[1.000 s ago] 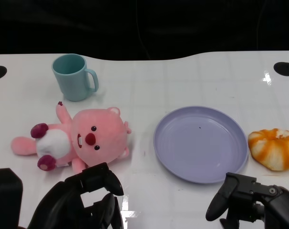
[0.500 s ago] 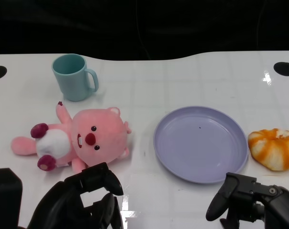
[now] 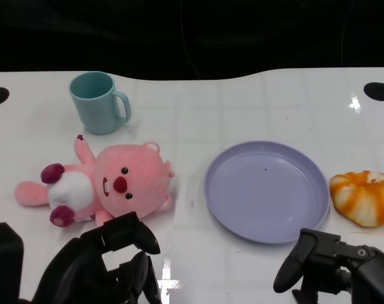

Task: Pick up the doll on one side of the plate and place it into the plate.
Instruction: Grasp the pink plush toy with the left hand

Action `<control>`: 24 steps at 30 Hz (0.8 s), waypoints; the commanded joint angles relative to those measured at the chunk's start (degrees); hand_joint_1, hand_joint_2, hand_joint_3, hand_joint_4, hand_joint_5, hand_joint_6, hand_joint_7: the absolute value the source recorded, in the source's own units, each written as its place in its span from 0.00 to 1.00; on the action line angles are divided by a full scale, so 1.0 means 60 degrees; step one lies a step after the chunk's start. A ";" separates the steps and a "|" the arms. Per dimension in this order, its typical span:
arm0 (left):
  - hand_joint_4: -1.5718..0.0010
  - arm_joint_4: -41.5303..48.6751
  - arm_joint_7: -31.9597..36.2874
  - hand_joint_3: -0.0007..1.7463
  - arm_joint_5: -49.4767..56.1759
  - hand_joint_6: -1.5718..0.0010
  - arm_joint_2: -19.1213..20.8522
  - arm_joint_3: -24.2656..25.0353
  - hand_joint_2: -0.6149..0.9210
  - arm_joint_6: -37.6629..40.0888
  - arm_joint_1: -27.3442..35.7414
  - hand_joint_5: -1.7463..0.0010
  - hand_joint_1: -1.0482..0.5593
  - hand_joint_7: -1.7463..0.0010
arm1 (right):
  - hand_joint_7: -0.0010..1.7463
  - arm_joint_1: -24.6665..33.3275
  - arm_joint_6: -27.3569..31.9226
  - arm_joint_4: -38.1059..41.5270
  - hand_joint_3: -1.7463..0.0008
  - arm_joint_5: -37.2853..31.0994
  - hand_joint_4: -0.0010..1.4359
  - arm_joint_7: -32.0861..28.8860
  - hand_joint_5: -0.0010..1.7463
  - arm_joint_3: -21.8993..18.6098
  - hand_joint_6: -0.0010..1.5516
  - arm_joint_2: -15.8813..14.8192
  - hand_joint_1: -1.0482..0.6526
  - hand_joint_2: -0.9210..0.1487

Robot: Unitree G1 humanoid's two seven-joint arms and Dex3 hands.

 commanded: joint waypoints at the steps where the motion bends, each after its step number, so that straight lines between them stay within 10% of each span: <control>1: 0.51 0.0121 -0.0099 0.76 -0.0064 0.50 0.0069 0.0280 0.67 -0.0199 -0.0154 0.11 0.52 0.32 | 0.79 -0.0073 -0.0073 0.0031 0.40 0.0001 0.44 -0.0041 0.96 -0.0043 0.36 -0.0041 0.56 0.29; 14: 0.70 0.0321 -0.0470 0.15 0.0706 0.55 0.0337 0.0592 0.98 -0.1557 -0.0325 0.40 0.41 0.79 | 0.78 -0.0237 -0.0148 0.0204 0.39 -0.0070 0.45 -0.0107 0.96 0.0073 0.36 0.0063 0.56 0.29; 24: 0.88 0.0959 -0.1138 0.07 0.2556 0.71 0.1075 0.0630 1.00 -0.3802 -0.0768 0.59 0.27 0.96 | 0.78 -0.0341 -0.0072 0.0247 0.40 -0.0098 0.44 -0.0113 0.95 0.0108 0.36 0.0061 0.55 0.30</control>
